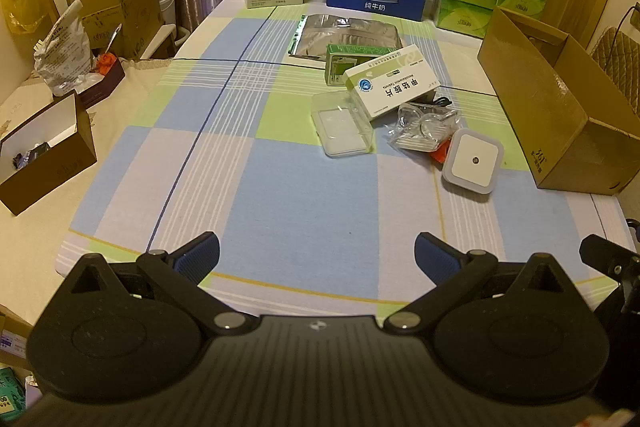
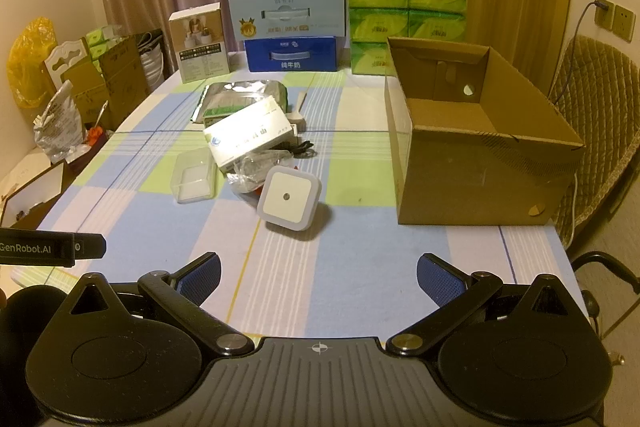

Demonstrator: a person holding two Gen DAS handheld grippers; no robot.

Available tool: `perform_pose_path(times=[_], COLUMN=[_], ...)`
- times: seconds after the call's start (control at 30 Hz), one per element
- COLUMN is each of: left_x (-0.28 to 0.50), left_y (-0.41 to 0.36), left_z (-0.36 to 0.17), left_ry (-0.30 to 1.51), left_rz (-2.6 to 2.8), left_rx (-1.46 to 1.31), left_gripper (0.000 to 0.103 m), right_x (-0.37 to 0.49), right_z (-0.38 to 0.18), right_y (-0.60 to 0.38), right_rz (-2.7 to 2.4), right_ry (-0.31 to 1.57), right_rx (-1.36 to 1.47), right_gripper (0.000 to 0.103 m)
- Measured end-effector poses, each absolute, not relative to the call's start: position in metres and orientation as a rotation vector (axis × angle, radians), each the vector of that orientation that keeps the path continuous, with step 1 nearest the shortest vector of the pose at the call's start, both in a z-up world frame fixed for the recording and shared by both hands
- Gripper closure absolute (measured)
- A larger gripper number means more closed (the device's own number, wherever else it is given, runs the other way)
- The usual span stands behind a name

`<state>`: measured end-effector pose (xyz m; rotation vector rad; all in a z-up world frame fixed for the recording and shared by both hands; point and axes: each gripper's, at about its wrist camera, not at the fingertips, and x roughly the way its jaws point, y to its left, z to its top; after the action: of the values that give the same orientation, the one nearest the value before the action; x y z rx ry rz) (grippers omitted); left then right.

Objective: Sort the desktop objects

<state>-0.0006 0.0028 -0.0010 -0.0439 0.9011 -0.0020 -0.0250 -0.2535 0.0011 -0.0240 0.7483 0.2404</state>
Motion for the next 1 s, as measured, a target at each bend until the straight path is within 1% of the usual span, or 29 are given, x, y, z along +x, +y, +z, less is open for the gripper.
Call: perform_pose_path(times=[1.0], left_x=[0.0001], left_y=[0.0039], left_z=[-0.0015], left_ry=[0.901], left_rz=[-0.001], left_rx=[-0.062], left_gripper=[0.001], right_x=[-0.0223], right_z=[0.0011], right_y=[-0.2476], right_rz=[0.256], right_ry=[0.769], right_rx=[-0.025], right_gripper=[0.002])
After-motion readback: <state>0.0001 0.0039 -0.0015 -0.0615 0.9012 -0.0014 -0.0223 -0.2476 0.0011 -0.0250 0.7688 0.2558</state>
